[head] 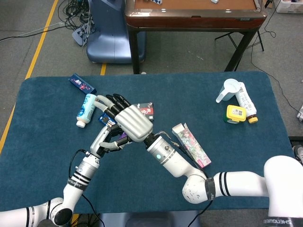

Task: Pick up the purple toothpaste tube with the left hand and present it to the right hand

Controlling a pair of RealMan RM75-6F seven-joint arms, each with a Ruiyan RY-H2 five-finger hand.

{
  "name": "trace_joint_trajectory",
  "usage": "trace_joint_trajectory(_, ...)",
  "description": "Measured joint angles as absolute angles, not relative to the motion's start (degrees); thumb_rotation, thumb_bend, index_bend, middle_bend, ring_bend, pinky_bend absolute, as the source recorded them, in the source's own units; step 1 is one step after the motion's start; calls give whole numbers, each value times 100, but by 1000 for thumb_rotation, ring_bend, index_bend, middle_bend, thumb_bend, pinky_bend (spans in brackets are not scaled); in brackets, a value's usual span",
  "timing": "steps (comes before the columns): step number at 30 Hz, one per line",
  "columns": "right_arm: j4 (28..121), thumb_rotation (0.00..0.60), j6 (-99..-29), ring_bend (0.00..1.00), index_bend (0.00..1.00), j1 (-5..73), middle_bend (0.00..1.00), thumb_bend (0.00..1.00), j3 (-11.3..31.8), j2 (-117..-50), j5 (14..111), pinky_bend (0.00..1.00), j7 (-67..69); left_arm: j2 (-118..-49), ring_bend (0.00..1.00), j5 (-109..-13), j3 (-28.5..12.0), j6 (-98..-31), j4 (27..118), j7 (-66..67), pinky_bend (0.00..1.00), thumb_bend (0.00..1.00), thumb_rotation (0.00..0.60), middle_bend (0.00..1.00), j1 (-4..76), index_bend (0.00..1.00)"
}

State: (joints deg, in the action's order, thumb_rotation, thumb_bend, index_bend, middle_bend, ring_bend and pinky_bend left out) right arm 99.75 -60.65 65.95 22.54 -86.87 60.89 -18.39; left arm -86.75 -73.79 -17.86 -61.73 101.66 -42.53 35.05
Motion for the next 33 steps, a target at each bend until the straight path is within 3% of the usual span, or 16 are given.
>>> trace_joint_trajectory(16,10397,125,-6124,0,0,6341,0,98,2368,-8155,6157,0,-1764,-8591,478,-7718,-1580,-6171,9891,-3906,481,463,600,709,3493,584)
trace_joint_trajectory(24,10791,123,-6138,0,0,5875,0,99,2258,-7346,6153,0,-1677,-8561,469,-8258,-1190,-6213,9018,-3243,481,463,600,699,3537,577)
trace_joint_trajectory(33,11049,124,-6137,0,0,5158,0,99,1850,-6531,6630,0,-1201,-8748,451,-8897,-734,-6470,7745,-2006,481,456,600,655,3568,548)
